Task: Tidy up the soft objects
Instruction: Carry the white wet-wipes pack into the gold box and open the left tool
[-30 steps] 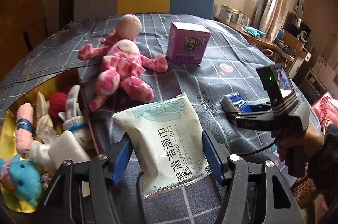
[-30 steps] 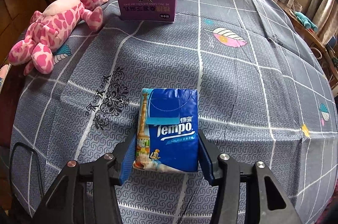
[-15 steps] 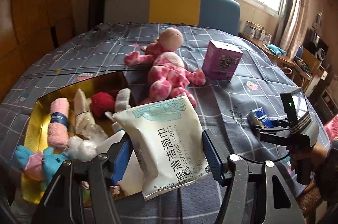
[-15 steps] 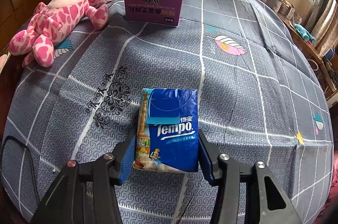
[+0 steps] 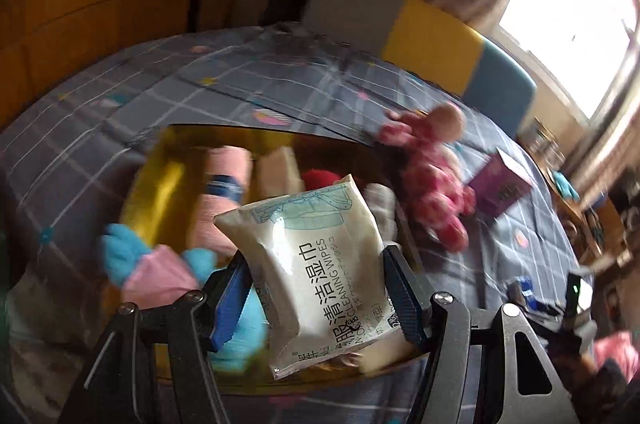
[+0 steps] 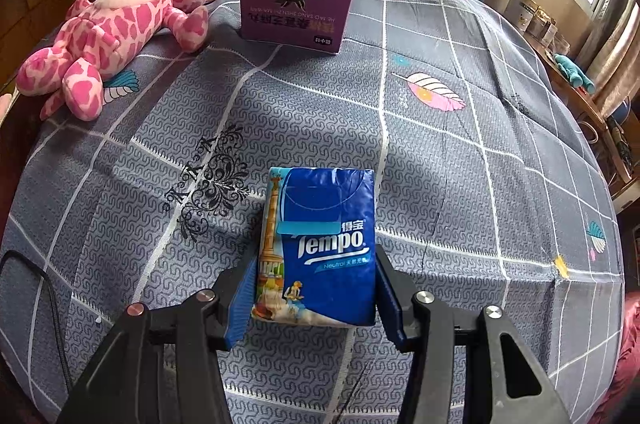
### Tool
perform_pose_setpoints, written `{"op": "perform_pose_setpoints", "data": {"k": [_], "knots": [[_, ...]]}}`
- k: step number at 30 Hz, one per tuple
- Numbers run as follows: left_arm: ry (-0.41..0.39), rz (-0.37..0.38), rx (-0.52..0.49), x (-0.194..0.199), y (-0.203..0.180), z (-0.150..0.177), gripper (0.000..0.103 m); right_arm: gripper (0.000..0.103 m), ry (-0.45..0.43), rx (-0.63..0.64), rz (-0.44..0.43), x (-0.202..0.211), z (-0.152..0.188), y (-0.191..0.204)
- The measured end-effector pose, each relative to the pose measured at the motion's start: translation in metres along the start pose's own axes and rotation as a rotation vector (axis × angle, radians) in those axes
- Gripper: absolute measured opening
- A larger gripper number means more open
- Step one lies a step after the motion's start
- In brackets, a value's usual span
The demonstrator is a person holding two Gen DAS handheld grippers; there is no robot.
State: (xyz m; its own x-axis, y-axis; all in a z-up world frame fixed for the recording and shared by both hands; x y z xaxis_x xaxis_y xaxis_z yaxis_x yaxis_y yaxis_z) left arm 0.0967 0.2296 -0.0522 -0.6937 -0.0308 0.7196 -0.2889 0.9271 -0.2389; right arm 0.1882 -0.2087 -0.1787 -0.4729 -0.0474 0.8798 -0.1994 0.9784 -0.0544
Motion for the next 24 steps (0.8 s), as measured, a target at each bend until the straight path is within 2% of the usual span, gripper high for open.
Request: {"op": "perform_pose_setpoints", "data": {"k": [3,7,12,17,24], "knots": [[0.014,-0.031,0.09,-0.003,0.037,-0.006,0.065,0.053,0.003,0.005,0.005,0.0,0.0,0.0],[0.039,-0.031,0.142,-0.012,0.051,-0.008,0.065,0.053,0.003,0.011,0.012,0.0,-0.001,0.001],[0.047,-0.005,0.12,-0.026,0.031,-0.017,0.065,0.053,0.004,0.014,0.018,0.001,-0.001,0.0],[0.073,-0.017,0.058,-0.056,0.012,-0.027,0.065,0.053,0.003,0.018,0.025,0.002,0.0,0.0],[0.185,-0.116,0.039,-0.116,0.022,-0.012,0.066,0.053,0.002,0.02,0.028,0.002,0.0,0.0]]}}
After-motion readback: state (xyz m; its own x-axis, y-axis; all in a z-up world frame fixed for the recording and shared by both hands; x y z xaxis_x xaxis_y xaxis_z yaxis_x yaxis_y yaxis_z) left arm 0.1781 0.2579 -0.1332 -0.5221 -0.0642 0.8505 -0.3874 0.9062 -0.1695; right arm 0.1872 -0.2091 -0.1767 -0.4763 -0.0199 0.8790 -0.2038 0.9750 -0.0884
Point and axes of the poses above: each gripper's, at about its wrist camera, not at the fingertips, and x roughly against the way its jaws point, y to its left, z to its underside, the point moved 10 cm from there along -x, roughly the way its jaws point, and after that the axes turned 6 degrees about -z, right-handed, at the moved point
